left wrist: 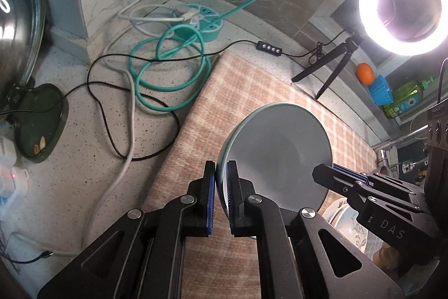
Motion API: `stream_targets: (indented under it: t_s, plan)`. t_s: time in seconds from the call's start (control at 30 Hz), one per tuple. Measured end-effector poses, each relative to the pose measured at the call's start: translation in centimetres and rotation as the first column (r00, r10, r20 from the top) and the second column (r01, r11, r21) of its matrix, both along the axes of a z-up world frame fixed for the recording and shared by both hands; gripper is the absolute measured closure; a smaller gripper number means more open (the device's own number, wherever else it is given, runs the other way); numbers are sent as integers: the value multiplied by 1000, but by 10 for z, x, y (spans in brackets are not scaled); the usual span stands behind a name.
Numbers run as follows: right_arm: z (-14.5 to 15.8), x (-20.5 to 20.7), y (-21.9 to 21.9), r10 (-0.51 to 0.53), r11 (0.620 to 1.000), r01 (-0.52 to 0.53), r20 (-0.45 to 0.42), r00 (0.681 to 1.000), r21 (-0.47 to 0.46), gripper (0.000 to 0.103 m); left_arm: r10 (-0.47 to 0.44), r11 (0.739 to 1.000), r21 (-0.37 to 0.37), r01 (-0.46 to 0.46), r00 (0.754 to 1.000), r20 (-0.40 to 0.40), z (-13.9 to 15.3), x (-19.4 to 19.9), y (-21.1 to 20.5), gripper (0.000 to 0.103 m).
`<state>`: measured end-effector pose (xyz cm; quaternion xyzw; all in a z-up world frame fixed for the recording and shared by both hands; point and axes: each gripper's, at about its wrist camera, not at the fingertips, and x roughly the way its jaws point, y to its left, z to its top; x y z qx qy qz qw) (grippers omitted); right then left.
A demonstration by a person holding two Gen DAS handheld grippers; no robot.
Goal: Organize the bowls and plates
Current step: 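Close both tools on the white bowl rim and lift it, then carry the white bowl with both tools over the nested steel bowls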
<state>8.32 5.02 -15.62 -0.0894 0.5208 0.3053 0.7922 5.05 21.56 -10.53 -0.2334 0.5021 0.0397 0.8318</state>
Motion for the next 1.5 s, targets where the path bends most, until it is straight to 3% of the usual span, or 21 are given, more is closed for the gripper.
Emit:
stream_targets:
  t_s: [0.37,0.7,1.5]
  plan:
    - [30,-11,-36,-41,999,40,55,998,19,96,-69,998,16,68,997,47,27,5,-35,97]
    - [49,-10,-97,-118,993,115,89,989,34,96,-164,986,27,162,984,76,45,21,-88,97]
    - [53,8,-267,-364,930,361,49,930,68,96,-412,911,20,412,907,80,50,67,-241,96]
